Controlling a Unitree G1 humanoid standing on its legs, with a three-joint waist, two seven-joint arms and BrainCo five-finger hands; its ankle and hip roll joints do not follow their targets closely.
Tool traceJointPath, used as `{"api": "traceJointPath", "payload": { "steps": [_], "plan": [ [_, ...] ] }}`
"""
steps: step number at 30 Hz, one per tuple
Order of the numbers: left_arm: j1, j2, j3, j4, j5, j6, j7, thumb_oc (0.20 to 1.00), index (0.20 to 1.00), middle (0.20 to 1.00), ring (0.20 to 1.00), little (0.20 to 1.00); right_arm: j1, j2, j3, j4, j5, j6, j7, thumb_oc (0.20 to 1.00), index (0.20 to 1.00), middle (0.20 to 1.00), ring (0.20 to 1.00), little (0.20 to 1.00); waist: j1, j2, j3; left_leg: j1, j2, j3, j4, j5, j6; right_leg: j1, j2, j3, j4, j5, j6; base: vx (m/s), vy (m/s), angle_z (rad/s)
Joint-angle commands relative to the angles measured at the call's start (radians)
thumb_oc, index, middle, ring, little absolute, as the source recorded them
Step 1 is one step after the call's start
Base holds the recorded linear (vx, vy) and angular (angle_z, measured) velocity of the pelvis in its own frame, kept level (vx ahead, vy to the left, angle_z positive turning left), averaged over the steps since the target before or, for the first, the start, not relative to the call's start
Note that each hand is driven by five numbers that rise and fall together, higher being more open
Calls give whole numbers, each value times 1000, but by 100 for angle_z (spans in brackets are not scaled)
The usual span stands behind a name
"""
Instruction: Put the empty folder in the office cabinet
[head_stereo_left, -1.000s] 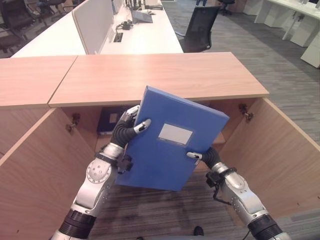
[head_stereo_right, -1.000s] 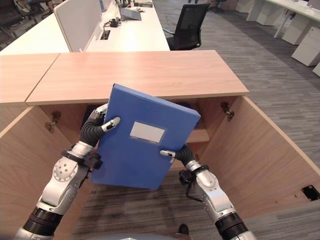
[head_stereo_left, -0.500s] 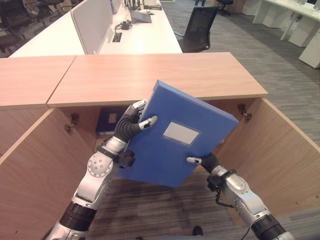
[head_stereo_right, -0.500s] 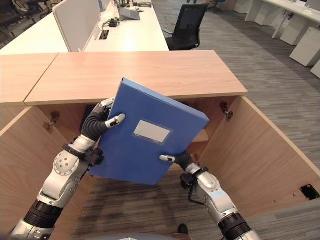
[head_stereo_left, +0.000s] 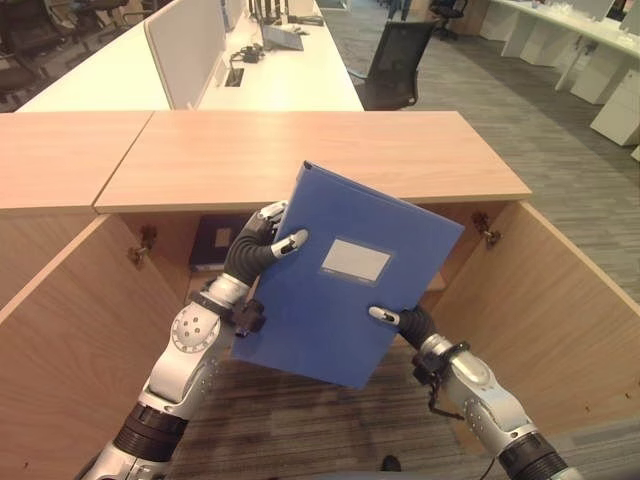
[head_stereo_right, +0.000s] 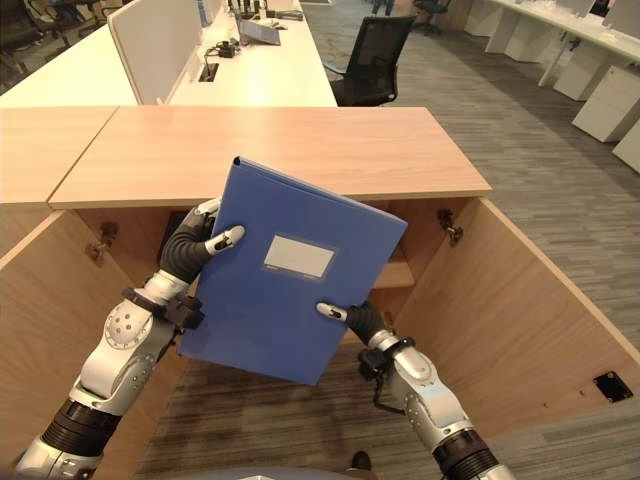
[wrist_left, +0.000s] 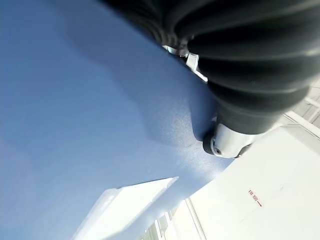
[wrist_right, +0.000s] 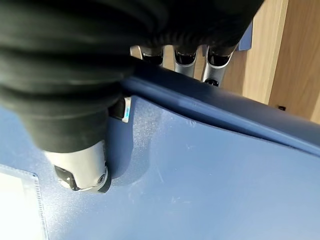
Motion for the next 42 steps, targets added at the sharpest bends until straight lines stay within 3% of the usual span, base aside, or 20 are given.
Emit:
{"api": "traceJointPath", "payload": {
  "steps": [1, 2, 5, 11, 14, 17, 19, 21, 26, 34, 37, 42],
  "plan": [
    [-81, -78, -131, -93, -116, -18, -104, 925, 925, 925, 925, 925, -71, 113, 94, -38, 25, -8, 27, 200, 200, 200, 200, 200, -1, -5, 16, -27, -30, -72, 3, -93, 62, 18, -73, -73, 40, 8, 49, 0, 0, 0],
    [-66, -73, -141, -70, -132, -2, -113, 1000, 1000, 1000, 1000, 1000, -59, 114, 85, -24, 29, -5, 21, 200, 200, 200, 200, 200, -3, -3, 16, -27, -31, -72, 3, -93, 63, 17, -73, -70, 41, 10, 50, 0, 0, 0],
    [-8, -32, -142, 1, -124, 63, -149, 1000, 1000, 1000, 1000, 1000, 4, 123, 43, 46, 4, 21, 15, 200, 200, 200, 200, 200, -12, 5, 14, -26, -32, -70, 3, -94, 64, 17, -73, -71, 41, 12, 52, 0, 0, 0],
    [100, 2, -91, 18, -56, 103, -117, 1000, 1000, 1000, 1000, 1000, 58, 178, -54, 187, 61, 24, -69, 200, 200, 200, 200, 200, -14, 9, 15, -26, -33, -73, 3, -97, 66, 18, -71, -69, 40, 13, 50, 0, 0, 0],
    [210, -3, -42, 64, -5, 135, -84, 1000, 1000, 1000, 1000, 1000, 65, 252, -126, 278, 213, 43, -97, 200, 200, 200, 200, 200, -10, 16, 21, -23, -34, -77, 3, -98, 66, 22, -68, -69, 39, 12, 49, 0, 0, 0],
    [291, -3, 20, 85, 31, 146, -57, 1000, 1000, 1000, 1000, 1000, 95, 249, -169, 253, 225, 42, -117, 200, 200, 200, 200, 200, -10, 16, 19, -26, -38, -75, 3, -97, 67, 17, -67, -65, 38, 17, 49, 0, 0, 0],
    [326, -12, 42, 110, 50, 160, -43, 1000, 1000, 1000, 1000, 1000, 126, 252, -180, 224, 253, 38, -133, 200, 200, 200, 200, 200, -11, 17, 19, -27, -39, -75, 3, -98, 67, 14, -67, -64, 39, 18, 48, 1, 15, 0],
    [367, -75, 95, 307, 99, 230, 45, 1000, 1000, 1000, 1000, 1000, 194, 275, -185, 185, 347, 95, -144, 200, 200, 200, 200, 200, -16, 21, 12, -30, -47, -70, 3, -97, 71, 9, -70, -62, 41, 28, 50, 11, 49, -3],
    [378, -116, 157, 421, 181, 246, 99, 1000, 1000, 1000, 1000, 1000, 209, 303, -191, 178, 426, 118, -170, 200, 200, 200, 200, 200, -14, 25, 7, -37, -58, -74, 3, -96, 76, 1, -78, -62, 42, 43, 54, 4, 48, -2],
    [413, -169, 154, 557, 2, 269, 126, 1000, 1000, 1000, 1000, 1000, 205, 294, -152, 148, 488, 138, -190, 200, 200, 200, 200, 200, -13, 43, 13, -50, -81, -76, 3, -95, 89, -30, -98, -51, 74, 69, 62, -2, 62, -5],
    [419, -197, 147, 631, -130, 275, 160, 1000, 1000, 1000, 1000, 1000, 193, 288, -128, 114, 518, 132, -190, 200, 200, 200, 200, 200, -14, 62, 34, -44, -86, -82, 3, -94, 101, -65, -110, -38, 161, 67, 61, -6, 68, -2],
    [409, -218, 151, 725, -151, 283, 189, 1000, 1000, 1000, 1000, 1000, 162, 271, -104, 98, 532, 121, -193, 200, 200, 200, 200, 200, -11, 79, 63, -39, -79, -79, 3, -92, 104, -106, -114, -26, 234, 67, 54, -16, 23, -16]
  ]
}}
